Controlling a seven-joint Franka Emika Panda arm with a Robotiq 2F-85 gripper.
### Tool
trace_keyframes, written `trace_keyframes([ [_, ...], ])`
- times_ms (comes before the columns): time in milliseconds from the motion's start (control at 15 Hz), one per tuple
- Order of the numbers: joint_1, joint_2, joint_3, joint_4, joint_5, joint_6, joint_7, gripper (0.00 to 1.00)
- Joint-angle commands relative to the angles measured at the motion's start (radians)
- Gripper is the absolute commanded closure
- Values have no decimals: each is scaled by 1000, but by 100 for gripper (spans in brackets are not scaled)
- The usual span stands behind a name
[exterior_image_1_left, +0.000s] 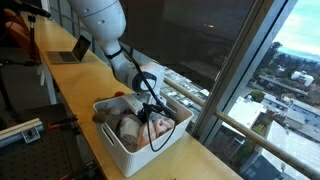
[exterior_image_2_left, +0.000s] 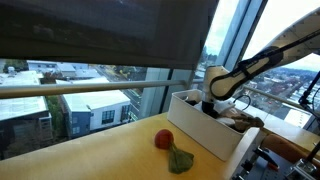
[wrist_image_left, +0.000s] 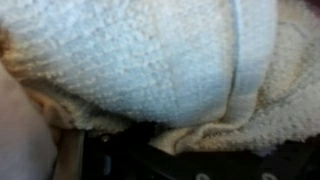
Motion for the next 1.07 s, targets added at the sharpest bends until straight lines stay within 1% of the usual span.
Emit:
trace_keyframes([
  [0,-23,3,24,-28,45,-9,-35,47],
  [200,-47,-73,48,-70,86,-36,-75,68],
  [267,-52,-104,56,-89,104,-42,-86,77],
  [467,-56,-204,72,-157,140,-50,-109,99],
  [800,-53,-420,69,-265,152,-88,-124,100],
  [1000,-41,-553,63,-266,135,-137,-122,100],
])
